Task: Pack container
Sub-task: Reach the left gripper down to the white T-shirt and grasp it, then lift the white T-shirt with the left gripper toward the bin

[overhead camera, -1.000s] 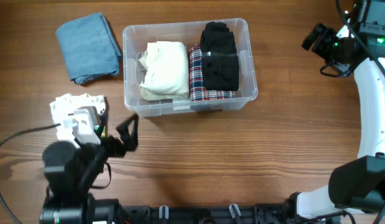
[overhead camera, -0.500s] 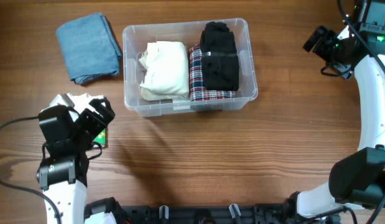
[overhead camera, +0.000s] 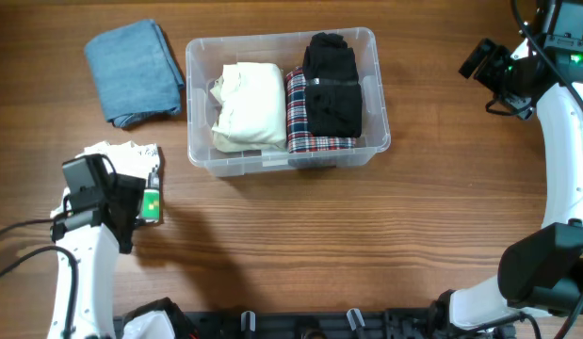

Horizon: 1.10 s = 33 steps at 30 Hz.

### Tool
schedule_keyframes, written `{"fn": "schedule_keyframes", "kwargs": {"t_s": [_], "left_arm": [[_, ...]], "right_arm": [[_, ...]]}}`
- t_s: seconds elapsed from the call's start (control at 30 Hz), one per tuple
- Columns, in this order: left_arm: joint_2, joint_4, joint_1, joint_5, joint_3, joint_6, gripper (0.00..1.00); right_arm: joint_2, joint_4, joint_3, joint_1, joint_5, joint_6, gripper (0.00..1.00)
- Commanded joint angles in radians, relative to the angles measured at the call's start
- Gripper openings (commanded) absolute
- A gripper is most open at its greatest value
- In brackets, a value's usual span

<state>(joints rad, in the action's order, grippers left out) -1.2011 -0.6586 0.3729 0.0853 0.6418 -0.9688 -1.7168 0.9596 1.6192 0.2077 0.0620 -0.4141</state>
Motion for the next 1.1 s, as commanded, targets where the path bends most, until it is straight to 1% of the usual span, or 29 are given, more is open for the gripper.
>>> {"fn": "schedule_keyframes", "kwargs": {"t_s": [0.0, 0.03, 0.13, 0.37, 0.77, 0.9, 1.0, 1.07], "left_arm": [[-0.045, 0.03, 0.065, 0.014, 0.01, -0.03, 1.0], [-0.056, 0.053, 0.076, -0.004, 0.006, -0.003, 1.0], [-0.094, 0.111, 0.09, -0.043, -0.016, 0.0, 1.0], [-0.158, 0.189, 0.09, -0.051, -0.025, 0.0, 1.0], [-0.208, 0.243, 0.09, -0.065, -0.036, -0.005, 1.0], [-0.255, 0.261, 0.09, -0.066, -0.036, -0.006, 0.99], [-0.293, 0.291, 0.09, -0.066, -0.036, -0.008, 0.93], [-0.322, 0.316, 0.09, -0.066, -0.036, -0.008, 0.8]], "right_arm": [[-0.014, -0.005, 0.009, -0.001, -0.021, -0.005, 1.0], [-0.014, -0.005, 0.009, -0.001, -0.02, -0.008, 1.0], [-0.014, -0.005, 0.009, -0.001, -0.021, -0.007, 1.0], [-0.014, -0.005, 0.009, -0.001, -0.021, -0.007, 1.0], [-0.014, -0.006, 0.009, -0.001, -0.021, -0.008, 1.0], [-0.014, -0.005, 0.009, -0.001, -0.021, -0.007, 1.0], [-0.014, -0.006, 0.009, -0.001, -0.02, -0.007, 1.0], [-0.014, -0.006, 0.009, -0.001, -0.021, -0.007, 1.0]]}}
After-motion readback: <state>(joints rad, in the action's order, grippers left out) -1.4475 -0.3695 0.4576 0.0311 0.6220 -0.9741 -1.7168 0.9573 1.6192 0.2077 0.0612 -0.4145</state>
